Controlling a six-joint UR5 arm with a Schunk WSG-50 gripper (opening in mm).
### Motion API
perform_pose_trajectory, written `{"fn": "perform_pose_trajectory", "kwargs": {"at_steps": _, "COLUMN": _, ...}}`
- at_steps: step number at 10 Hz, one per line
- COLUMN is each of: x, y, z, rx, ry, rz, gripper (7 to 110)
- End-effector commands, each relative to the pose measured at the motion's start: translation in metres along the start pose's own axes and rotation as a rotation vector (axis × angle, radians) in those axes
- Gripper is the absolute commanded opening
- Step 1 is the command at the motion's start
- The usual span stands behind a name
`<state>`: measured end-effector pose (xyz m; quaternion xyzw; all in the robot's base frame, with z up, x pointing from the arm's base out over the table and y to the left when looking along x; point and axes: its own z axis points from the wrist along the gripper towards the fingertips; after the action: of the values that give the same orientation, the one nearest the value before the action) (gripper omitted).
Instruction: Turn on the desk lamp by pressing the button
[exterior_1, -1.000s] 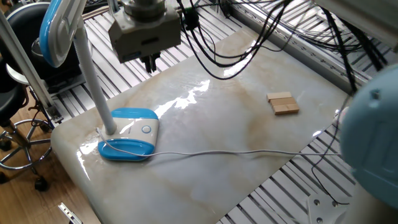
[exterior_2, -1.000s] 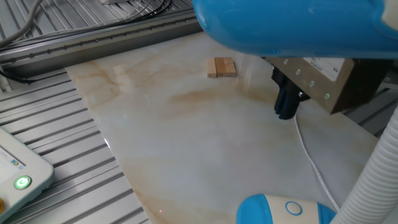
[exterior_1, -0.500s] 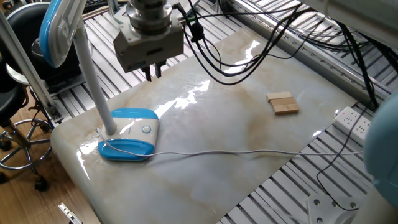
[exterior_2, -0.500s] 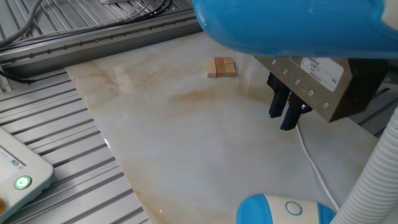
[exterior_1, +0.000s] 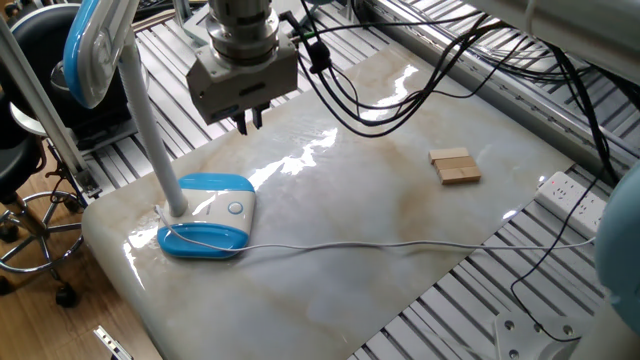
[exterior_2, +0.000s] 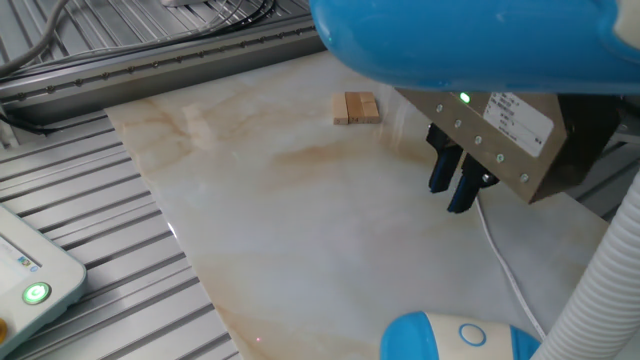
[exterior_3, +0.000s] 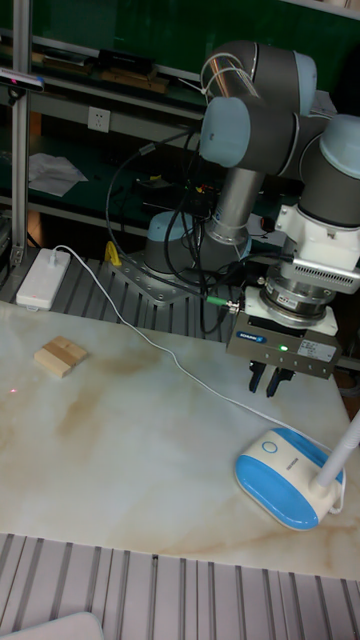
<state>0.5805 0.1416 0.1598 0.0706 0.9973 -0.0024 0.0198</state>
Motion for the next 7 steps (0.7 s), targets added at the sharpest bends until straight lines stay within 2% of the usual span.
{"fn": "perform_pose_trajectory", "kwargs": {"at_steps": 1, "x": 0.01, "y": -0.003, "z": 0.0, "rx": 0.008, "ry": 0.042, "rz": -0.012, "gripper": 22}}
{"fn": "perform_pose_trajectory", "kwargs": {"at_steps": 4, "x": 0.033, "y": 0.0, "z": -0.002, "rx": -0.005, "ry": 0.135, "rz": -0.05, "gripper": 22}}
{"fn": "perform_pose_trajectory", "kwargs": {"at_steps": 7, "x": 0.045, "y": 0.007, "z": -0.004, "rx": -0.036, "ry": 0.182, "rz": -0.046, "gripper": 22}}
